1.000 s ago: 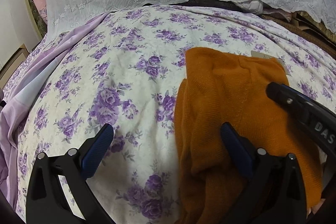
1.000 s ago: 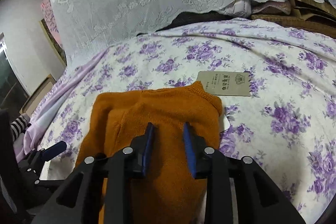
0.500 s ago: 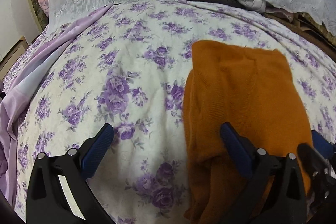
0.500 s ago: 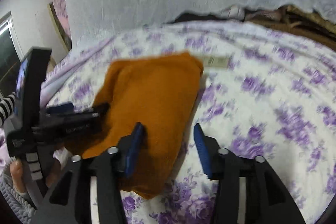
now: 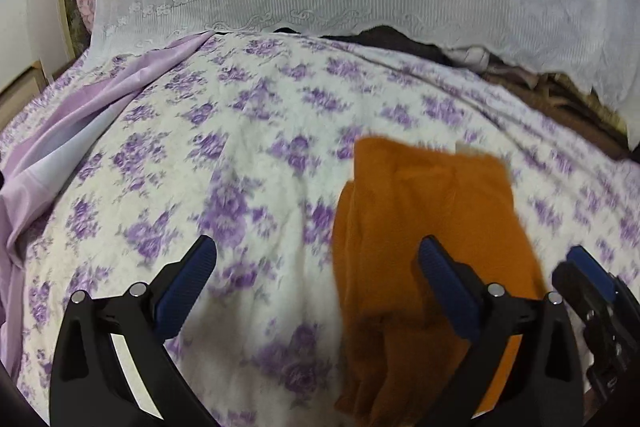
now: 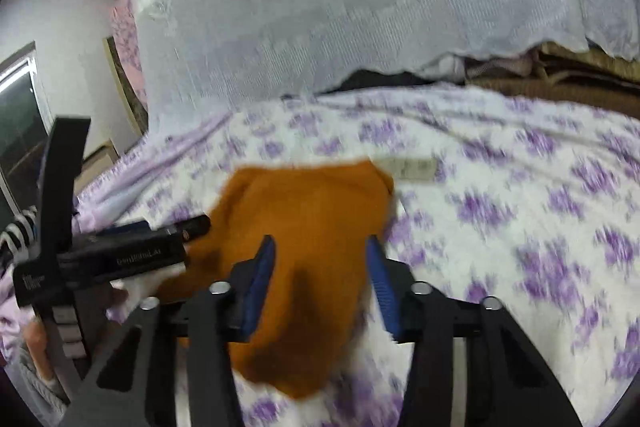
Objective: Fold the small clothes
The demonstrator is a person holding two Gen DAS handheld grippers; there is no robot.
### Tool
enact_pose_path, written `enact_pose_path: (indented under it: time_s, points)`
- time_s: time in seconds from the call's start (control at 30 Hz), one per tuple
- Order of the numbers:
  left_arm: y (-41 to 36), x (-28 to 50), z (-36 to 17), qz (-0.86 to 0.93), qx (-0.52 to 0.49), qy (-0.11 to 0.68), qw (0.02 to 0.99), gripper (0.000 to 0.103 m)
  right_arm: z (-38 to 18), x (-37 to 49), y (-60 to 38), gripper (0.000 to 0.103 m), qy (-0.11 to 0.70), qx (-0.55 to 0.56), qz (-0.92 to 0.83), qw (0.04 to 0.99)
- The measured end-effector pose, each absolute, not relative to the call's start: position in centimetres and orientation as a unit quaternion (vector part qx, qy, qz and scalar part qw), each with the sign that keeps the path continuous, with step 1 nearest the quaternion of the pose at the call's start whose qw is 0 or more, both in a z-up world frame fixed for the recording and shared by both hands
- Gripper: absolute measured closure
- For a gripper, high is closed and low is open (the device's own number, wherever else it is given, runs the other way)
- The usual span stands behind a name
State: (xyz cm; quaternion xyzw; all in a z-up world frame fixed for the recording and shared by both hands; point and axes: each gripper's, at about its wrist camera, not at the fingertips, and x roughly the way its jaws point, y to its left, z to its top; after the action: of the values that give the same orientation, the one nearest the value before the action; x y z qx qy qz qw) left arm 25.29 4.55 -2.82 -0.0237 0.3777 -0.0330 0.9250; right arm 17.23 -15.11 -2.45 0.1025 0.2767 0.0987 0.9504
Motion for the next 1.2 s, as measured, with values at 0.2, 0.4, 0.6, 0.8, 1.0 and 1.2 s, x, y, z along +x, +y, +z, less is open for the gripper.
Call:
enact_pose_path:
  time_s: [0.2, 0.4, 0.6, 0.8, 1.0, 1.2]
  points:
    - [3.9, 29.0, -5.1, -0.015, -0.012, 0.426, 0.905, 0.004, -1.5, 23.5, -13.6, 0.072, 0.294, 0.097, 0.112, 0.944]
    - [3.2, 29.4, -6.5, -0.004, 0.004, 0.437, 0.900, 0.004, -5.1, 26.6, -13.1, 0.071, 0.370, 0.076, 0.107, 0.920]
    - [4.2, 28.2, -5.3, -0.030, -0.030, 0.417, 0.908, 0.005, -3.8, 23.6, -13.9, 0.070, 0.304, 0.094, 0.114, 0.941]
    - [3.7, 27.4, -6.1, -0.109, -0.057, 0.461, 0.879, 0.004, -4.9, 21.0, -14.6, 0.051, 0.349, 0.109, 0.117, 0.924]
    - [5.0, 28.0, -6.8, -0.137, -0.105, 0.481, 0.859, 0.004, -6.2, 21.5, -17.3, 0.038, 0.376, 0.194, 0.134, 0.896]
    - [7.2, 27.2, -7.0, -0.191, -0.174, 0.496, 0.829, 0.005, -6.6, 21.1, -18.9, 0.036, 0.372, 0.260, 0.161, 0.876]
